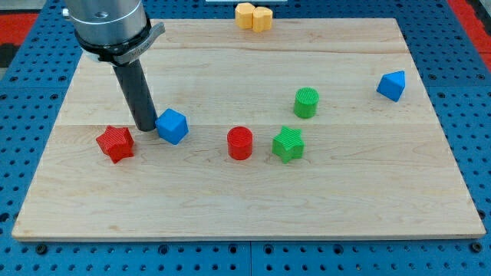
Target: Push the blue cube closer to the red circle
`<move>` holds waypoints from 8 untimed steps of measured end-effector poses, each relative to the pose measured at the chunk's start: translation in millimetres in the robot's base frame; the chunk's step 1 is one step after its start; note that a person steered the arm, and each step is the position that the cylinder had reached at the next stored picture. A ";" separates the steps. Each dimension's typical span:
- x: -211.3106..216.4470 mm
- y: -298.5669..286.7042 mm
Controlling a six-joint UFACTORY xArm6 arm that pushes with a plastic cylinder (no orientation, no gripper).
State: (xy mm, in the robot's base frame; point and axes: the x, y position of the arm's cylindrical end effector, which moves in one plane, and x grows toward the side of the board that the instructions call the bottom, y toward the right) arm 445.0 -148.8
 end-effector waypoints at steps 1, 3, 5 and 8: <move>11.8 14.3; 19.6 46.0; -22.9 56.9; -9.0 58.6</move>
